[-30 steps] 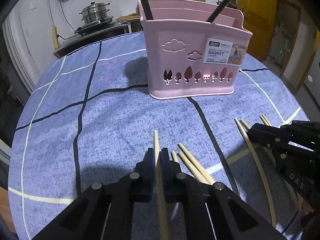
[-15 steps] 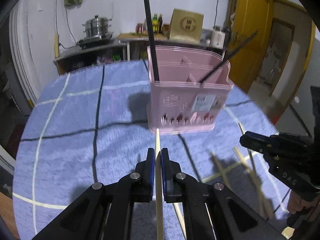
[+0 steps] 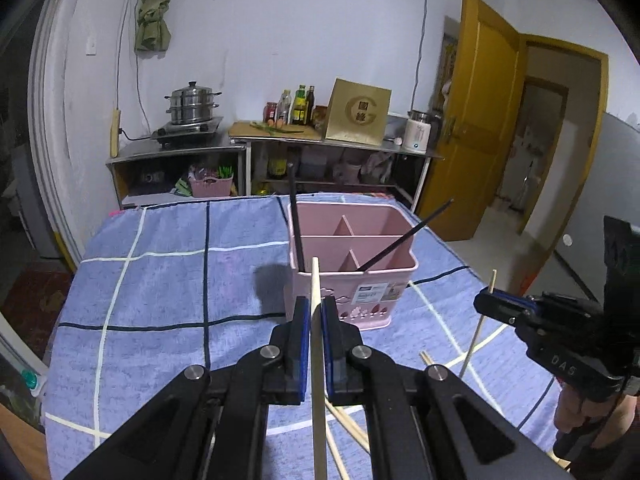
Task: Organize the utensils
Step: 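Lift both wooden chopsticks and carry them over the pink basket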
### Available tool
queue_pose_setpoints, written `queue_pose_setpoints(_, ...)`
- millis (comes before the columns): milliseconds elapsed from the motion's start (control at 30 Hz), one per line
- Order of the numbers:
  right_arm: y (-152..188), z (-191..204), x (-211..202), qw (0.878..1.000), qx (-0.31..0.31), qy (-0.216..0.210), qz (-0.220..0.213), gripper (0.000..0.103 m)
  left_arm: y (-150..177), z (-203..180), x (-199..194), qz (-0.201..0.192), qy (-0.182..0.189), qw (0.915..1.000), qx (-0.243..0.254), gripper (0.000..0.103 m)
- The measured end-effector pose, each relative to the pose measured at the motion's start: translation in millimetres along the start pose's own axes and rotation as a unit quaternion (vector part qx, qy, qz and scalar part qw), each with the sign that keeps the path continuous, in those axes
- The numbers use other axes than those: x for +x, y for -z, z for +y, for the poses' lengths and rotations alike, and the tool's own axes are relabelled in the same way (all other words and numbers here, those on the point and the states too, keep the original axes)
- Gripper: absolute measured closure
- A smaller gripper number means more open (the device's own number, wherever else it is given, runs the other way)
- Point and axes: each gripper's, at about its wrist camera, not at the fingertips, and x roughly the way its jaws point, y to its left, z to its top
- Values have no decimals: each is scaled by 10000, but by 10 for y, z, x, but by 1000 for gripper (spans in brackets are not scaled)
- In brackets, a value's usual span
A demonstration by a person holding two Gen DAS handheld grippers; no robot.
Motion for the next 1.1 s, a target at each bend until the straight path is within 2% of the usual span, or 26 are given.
queue_pose_setpoints(300, 33, -9, -38, 10000, -8, -13, -2, 98, 89, 86, 98, 253, 397, 9982, -368, 97)
queue_pose_setpoints(433, 44, -10, -37, 10000, -14, -16, -6, 98, 105, 115, 117, 280, 389, 9981, -400, 97)
queue_pose_setpoints(767, 16, -15, -76, 9999, -19, -36, -100, 98, 43, 28, 1, 119, 383, 9989, -257, 97)
queue_pose_setpoints(1100, -249, 44, -187, 9986, -122, -184, -486, 98, -272, -103, -188, -116, 418, 9990, -69, 97)
